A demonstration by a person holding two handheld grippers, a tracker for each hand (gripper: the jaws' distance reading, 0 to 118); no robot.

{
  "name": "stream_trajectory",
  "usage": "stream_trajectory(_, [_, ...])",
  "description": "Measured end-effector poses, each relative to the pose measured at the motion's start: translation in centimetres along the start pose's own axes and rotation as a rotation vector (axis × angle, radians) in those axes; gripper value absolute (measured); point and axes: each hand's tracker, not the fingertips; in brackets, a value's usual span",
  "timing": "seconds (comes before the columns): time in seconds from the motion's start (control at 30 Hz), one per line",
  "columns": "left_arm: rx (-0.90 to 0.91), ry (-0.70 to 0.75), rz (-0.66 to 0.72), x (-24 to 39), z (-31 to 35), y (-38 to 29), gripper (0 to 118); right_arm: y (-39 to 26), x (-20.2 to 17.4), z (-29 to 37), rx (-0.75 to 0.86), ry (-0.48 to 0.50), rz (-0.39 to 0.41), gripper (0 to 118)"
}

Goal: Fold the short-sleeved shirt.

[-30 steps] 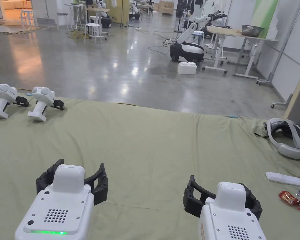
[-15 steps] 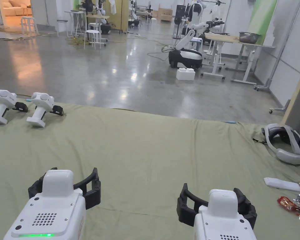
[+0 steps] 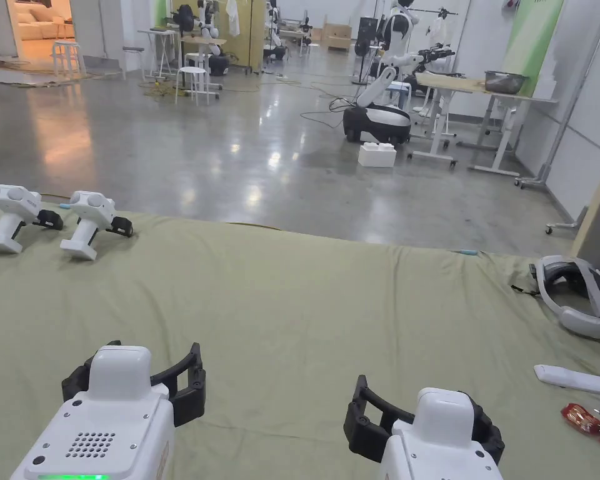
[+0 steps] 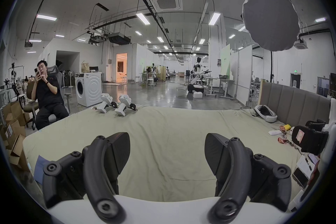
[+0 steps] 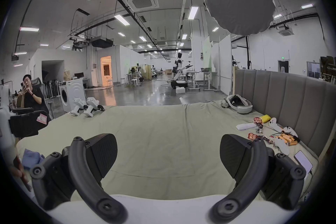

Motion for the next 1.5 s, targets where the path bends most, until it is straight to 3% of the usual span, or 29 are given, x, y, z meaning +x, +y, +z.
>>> stream_trajectory(0.13, [-0.015,-0.011,0.013,0.2,-0.1,-0.1,94,0.1,0.8,0.0,-0.035,0.076,-0.108,115])
stream_trajectory(0.23, [-0.019,-0.015,0.006,0.4,-0.2,-0.4,94,0.4,1.4,-0.2,-0.080,0.059,-0.189,115])
stream_trajectory(0.33, [-0.029,-0.018,0.007,0.4,-0.3,-0.5,94,0.8,1.8,-0.6,-0.117,0.038,-0.215,115])
stream_trajectory(0.47, [-0.044,-0.031,0.029,0.3,-0.5,-0.7,94,1.1,2.3,-0.6,-0.114,0.105,-0.289,115])
stream_trajectory(0.57, [-0.047,-0.034,0.030,0.3,-0.6,-0.8,94,1.7,2.2,-0.7,-0.130,0.090,-0.322,115])
stream_trajectory(0.73, [-0.055,-0.039,0.028,0.2,-0.6,-1.0,94,2.6,1.3,-1.0,-0.192,0.015,-0.315,115])
stream_trajectory(0.97, [-0.060,-0.043,0.024,-0.1,-0.5,-1.0,94,2.3,1.1,-1.4,-0.216,-0.008,-0.306,115])
stream_trajectory(1.2, [-0.064,-0.045,0.016,-0.4,-0.6,-1.0,94,1.9,0.6,-1.3,-0.186,-0.063,-0.235,115])
stream_trajectory(1.33, [-0.068,-0.046,0.015,-0.5,-0.6,-1.1,94,1.9,1.3,-1.5,-0.215,-0.037,-0.254,115])
stream_trajectory(1.5, [-0.071,-0.047,0.013,-0.7,-0.5,-1.1,94,1.6,1.4,-1.8,-0.231,-0.085,-0.194,115])
